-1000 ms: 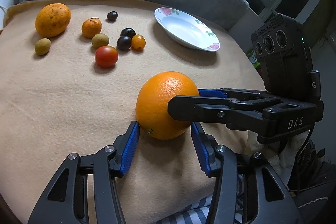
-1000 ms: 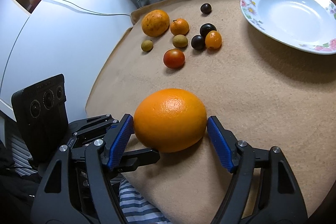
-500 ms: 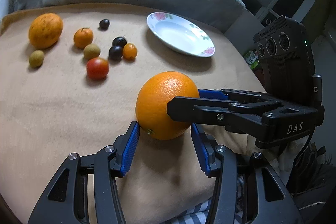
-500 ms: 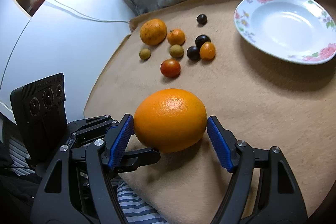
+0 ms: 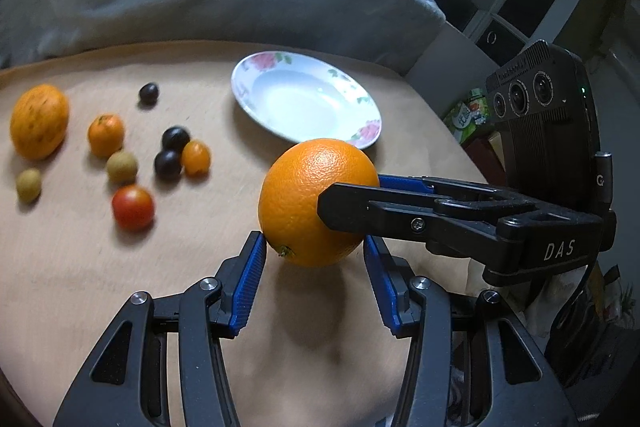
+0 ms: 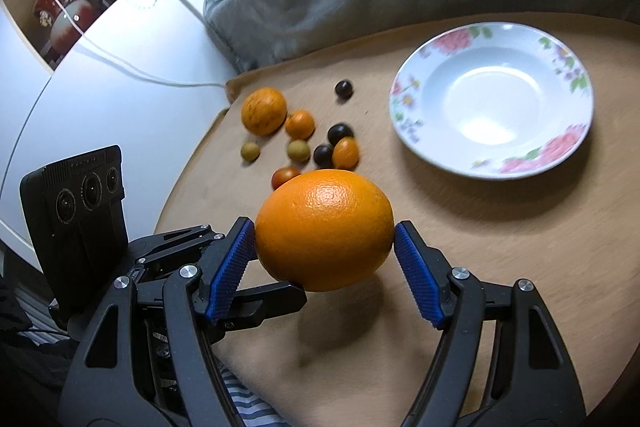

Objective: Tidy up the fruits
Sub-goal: 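Carry the navel orange with the right tool onto the white plate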

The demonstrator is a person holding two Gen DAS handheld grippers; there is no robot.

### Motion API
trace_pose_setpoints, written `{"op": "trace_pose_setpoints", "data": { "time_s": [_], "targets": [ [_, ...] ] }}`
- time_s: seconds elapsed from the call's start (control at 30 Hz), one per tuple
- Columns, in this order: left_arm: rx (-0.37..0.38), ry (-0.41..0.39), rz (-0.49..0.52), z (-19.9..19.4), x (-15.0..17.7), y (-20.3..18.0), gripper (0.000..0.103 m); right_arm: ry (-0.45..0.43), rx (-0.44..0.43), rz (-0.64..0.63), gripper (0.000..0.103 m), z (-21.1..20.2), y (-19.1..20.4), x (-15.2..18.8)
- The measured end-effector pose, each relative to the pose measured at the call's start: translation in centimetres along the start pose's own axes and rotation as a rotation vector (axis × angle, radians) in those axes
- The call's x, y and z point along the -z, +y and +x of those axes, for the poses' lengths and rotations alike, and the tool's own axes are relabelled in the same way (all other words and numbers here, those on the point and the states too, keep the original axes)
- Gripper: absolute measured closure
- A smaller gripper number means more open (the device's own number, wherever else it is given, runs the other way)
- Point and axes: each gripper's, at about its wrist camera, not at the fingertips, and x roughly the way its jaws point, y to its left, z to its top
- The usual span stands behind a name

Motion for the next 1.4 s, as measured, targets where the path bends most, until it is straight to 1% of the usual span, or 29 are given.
{"op": "trace_pose_setpoints", "data": {
  "time_s": [0.3,0.53,1.0,1.23,1.3,1.4],
  "targets": [
    [0.025,-0.014,0.03,1.6,-2.7,-1.3,0.053,-0.061,0.032,0.026,0.028,-1.7,-1.9,-1.8],
    [0.037,-0.005,0.029,2.9,-4.4,-1.6,0.053,-0.08,0.045,0.057,0.028,-2.0,-3.5,-3.0],
    [0.016,0.018,0.031,4.3,-5.4,-1.5,0.053,-0.073,0.055,0.113,0.028,-1.3,-5.8,-4.6],
    [0.01,0.005,0.034,4.7,-6.1,-1.5,0.053,-0.072,0.079,0.126,0.028,-0.7,-6.3,-5.4],
    [0.001,-0.002,0.051,4.6,-6.3,-1.7,0.053,-0.086,0.087,0.129,0.028,-0.8,-6.6,-5.7],
    [-0.011,-0.018,0.062,4.2,-6.5,-1.8,0.054,-0.131,0.116,0.117,0.028,-1.6,-6.4,-6.3]
  ]
}}
